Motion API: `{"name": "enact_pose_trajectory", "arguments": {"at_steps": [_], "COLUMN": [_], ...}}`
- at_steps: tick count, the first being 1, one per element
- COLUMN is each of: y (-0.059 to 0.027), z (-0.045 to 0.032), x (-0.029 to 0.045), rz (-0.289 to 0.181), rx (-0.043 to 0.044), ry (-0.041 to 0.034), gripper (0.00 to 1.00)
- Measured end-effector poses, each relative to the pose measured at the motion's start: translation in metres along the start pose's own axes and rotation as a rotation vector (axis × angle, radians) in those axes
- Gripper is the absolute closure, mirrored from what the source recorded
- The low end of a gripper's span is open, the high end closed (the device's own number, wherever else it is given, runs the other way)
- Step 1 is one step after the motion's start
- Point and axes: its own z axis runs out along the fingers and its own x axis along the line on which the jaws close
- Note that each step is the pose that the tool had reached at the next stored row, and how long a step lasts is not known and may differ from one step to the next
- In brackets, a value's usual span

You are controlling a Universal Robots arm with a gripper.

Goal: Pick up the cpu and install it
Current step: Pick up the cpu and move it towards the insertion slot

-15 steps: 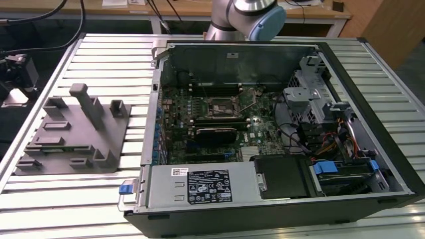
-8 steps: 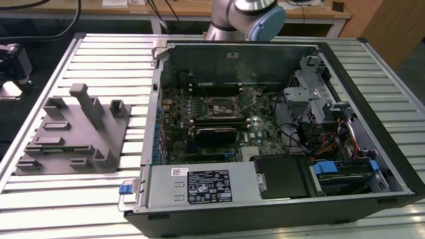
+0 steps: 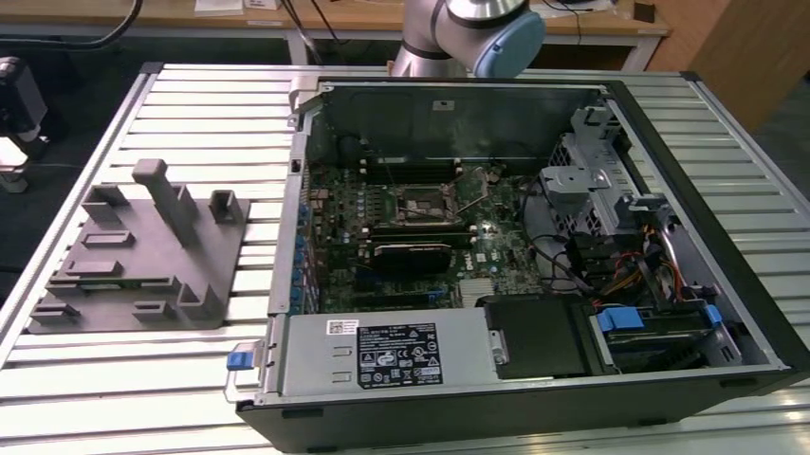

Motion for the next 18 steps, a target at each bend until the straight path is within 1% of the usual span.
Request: {"name": "enact_pose_trajectory", "arguments": {"at_steps": [9,18], "y": [0.002,0.0037], "z": [-0.0243,-0.0453], "x": [-0.0001,-0.0002], "rz": [0.0,-0.001], "rx": [0.0001,0.0001], "ry": [-0.0052,-0.0091], "gripper": [0.45,0.45]}}
